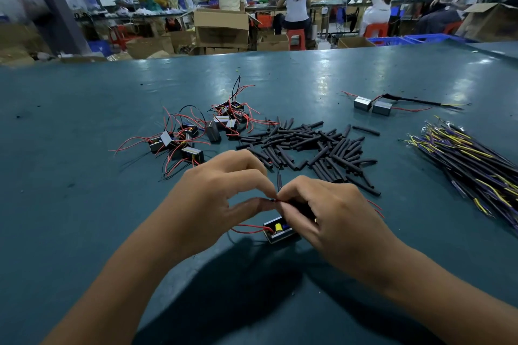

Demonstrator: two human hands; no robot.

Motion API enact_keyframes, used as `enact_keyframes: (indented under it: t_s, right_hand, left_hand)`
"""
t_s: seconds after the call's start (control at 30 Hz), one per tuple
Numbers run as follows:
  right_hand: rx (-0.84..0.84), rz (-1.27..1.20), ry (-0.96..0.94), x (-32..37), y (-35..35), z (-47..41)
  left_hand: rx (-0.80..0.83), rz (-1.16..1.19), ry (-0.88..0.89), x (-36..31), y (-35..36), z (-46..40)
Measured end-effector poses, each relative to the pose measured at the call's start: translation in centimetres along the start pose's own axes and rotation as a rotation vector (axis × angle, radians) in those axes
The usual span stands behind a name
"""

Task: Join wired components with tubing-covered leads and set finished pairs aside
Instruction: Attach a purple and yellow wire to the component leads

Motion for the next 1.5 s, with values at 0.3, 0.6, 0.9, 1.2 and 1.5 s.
enact_keyframes:
  t_s: [0.3, 0.6, 0.9, 1.2, 1.5]
  right_hand:
    - [0.022, 0.008, -0.009, 0.0, -0.1, 0.1]
    - [0.052, -0.011, -0.009, 0.1, -0.2, 0.0]
    - [0.044, 0.033, -0.025, 0.2, -0.3, 0.0]
    - [0.074, -0.062, 0.056, 0.1, 0.1, 0.2]
    - [0.038, 0.056, -0.048, 0.7, 0.1, 0.3]
  left_hand:
    - [0.009, -0.183, 0.131, -0.6, 0.4, -0.3]
    - [0.073, -0.143, 0.187, -0.1, 0.2, -0.1]
    - [0.074, -0.018, 0.039, -0.3, 0.7, -0.3]
    - [0.086, 0.483, -0.455, 0.1, 1.6, 0.7]
    - [-0.037, 0.764, -0.884, 0.0, 2.7, 1.4]
Point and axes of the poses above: each hand's wrist, its own z-axis away from the middle knuckle, its own y-axis out of the palm, x = y × z, the point moved 4 cm from there along -z, towards the middle knuckle, and after that the axes turned 7 degrees about y, right-handed, at the moved point
